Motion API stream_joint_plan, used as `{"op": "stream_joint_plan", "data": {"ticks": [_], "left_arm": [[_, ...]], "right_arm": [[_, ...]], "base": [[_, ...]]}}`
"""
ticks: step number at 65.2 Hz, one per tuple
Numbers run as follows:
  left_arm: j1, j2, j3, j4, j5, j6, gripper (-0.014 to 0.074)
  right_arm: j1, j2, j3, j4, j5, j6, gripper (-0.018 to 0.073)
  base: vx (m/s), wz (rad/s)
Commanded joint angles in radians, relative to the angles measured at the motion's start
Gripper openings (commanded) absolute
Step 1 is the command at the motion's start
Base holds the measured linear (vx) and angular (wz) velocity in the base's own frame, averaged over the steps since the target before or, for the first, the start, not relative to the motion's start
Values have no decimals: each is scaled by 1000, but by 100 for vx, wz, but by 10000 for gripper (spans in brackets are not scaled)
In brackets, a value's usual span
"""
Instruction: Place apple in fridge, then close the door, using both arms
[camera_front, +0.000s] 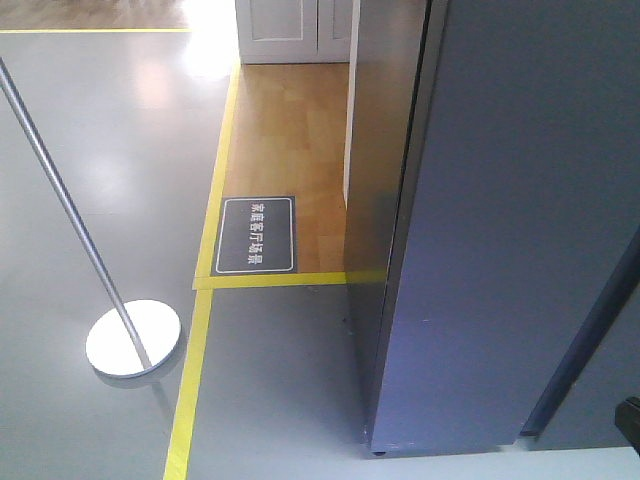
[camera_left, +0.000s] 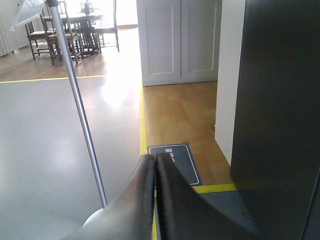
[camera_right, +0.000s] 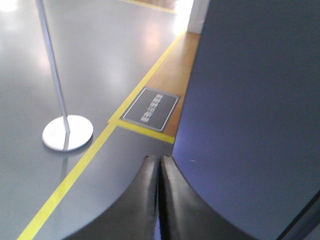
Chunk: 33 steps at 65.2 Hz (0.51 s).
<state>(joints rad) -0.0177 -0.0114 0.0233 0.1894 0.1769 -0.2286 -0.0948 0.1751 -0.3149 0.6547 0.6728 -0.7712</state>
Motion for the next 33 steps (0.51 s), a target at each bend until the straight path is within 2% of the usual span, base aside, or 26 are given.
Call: {"op": "stream_joint_plan", "data": {"ticks": [1,9,20,24,33], "left_arm": [[0,-15,-17,-3,-75,-4,-6],[0,-15,-17,-3,-75,-4,-6],[0,-14,-17,-3,-75,-4,-6],[0,-14,-17,-3,-75,-4,-6],[0,-14,-17,-3,-75,-4,-6]], "right_arm": [[4,-63,64,-15,-171,73,-3],[4,-163,134,-128,-214,192,-3],[4,-199,197,-345,-262,494,-3],[4,-199,223,-394,-304,583,-3],[4,-199,317,-452,-493,664,-3]], "base": [[0,0],[0,0],[0,0],[0,0],[0,0]]}}
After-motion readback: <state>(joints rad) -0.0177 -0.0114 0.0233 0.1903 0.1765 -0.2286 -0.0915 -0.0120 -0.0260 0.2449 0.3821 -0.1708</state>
